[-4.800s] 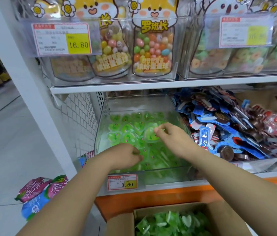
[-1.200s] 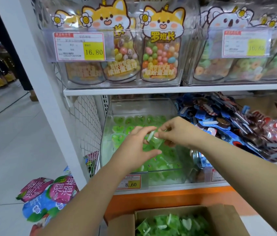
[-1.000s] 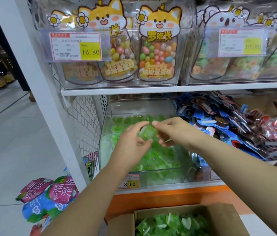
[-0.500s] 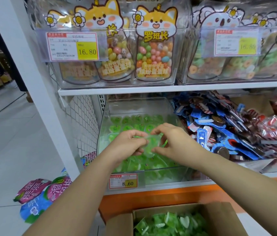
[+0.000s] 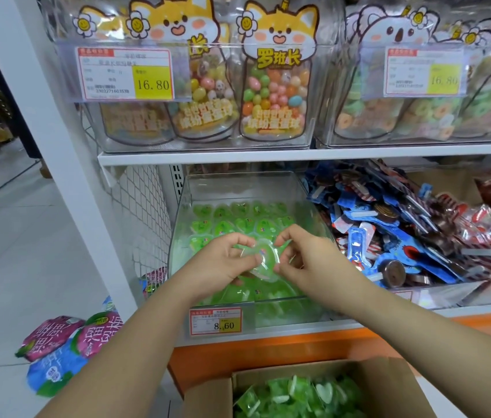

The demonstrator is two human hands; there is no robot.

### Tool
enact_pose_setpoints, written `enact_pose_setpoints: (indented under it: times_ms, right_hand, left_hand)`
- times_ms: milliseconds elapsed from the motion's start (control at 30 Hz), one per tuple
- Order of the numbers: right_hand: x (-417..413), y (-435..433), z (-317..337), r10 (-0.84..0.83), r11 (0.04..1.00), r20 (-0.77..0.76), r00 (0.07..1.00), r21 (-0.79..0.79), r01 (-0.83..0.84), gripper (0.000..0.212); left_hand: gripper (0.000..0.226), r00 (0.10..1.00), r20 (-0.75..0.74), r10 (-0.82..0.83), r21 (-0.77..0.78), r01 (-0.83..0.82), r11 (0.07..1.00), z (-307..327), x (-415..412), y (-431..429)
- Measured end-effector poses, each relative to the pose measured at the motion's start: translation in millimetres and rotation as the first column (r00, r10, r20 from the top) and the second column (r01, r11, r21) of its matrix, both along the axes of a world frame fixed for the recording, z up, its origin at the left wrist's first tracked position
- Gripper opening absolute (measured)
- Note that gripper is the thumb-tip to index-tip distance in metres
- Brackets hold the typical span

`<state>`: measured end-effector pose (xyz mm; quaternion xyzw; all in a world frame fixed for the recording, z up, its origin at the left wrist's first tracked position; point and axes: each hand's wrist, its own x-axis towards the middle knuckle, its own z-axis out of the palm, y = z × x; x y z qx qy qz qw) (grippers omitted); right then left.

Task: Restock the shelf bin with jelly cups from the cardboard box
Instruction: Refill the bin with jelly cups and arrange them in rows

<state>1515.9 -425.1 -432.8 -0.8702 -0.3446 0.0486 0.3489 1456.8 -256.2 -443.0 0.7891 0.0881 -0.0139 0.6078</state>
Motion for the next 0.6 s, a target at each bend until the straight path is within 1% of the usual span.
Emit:
enact_pose_setpoints:
  times_ms: [33,67,100,133,167,233,300,367,400,433,533,600]
  right_hand:
    - [0,0,-2,-0.004,1.0,-0.03,1.0,0.018,0.005,0.024]
    - [-1,1,-2,-0.016,0.998,-0.124,0.992,0.062,0.024,0.023]
    - [-2,1,-2,-0.025,0.99,-0.257,0.966,0.127,0.06,0.023]
    - [-2,3,-2,-0.022,0.974,-0.394,0.919,0.197,0.107,0.022]
    - [-2,4,-2,-0.014,0.953,-0.496,0.868,0.255,0.161,0.022]
    - [0,5,-3,-0.013,0.92,-0.603,0.797,0.305,0.246,0.026]
    - [-1,8,-4,-0.005,0.899,-0.666,0.746,0.324,0.294,0.026]
    - [-2,11,-5,0.001,0.886,-0.674,0.739,0.343,0.311,0.022]
    - [-1,13,-5,-0.005,0.88,-0.649,0.761,0.358,0.312,0.02]
    - [1,14,-3,-0.016,0.875,-0.611,0.792,0.374,0.306,0.017]
    - [13,16,5,-0.04,0.885,-0.471,0.881,0.392,0.25,0.012]
    - [18,19,12,-0.02,0.908,-0.419,0.908,0.371,0.192,0.019]
  left_hand:
    - [0.014,1.0,0.008,-0.018,0.041,0.018,0.999,1,1,0]
    - [0.005,0.999,0.013,-0.037,0.076,0.036,0.996,2,2,0]
    - [0.004,0.998,0.02,-0.059,0.111,0.056,0.992,3,3,-1]
    - [0.008,0.997,0.023,-0.074,0.14,0.07,0.988,4,4,-1]
    - [0.009,0.996,0.026,-0.08,0.147,0.075,0.986,4,5,-1]
    - [0.006,0.997,0.047,-0.062,0.115,0.057,0.992,4,8,-1]
    - [0.007,0.997,0.072,0.008,0.003,-0.008,1.0,-1,11,-3]
    - [0.009,0.993,0.06,0.103,-0.135,-0.094,0.986,-3,13,-6]
    - [0.01,0.989,0.049,0.138,-0.175,-0.128,0.976,-3,14,-7]
    - [0.01,0.986,0.042,0.161,-0.184,-0.151,0.971,-2,14,-7]
    - [0.017,0.986,0.035,0.164,-0.102,-0.16,0.982,5,11,-2]
    - [0.02,0.989,0.021,0.147,-0.069,-0.146,0.987,6,11,-1]
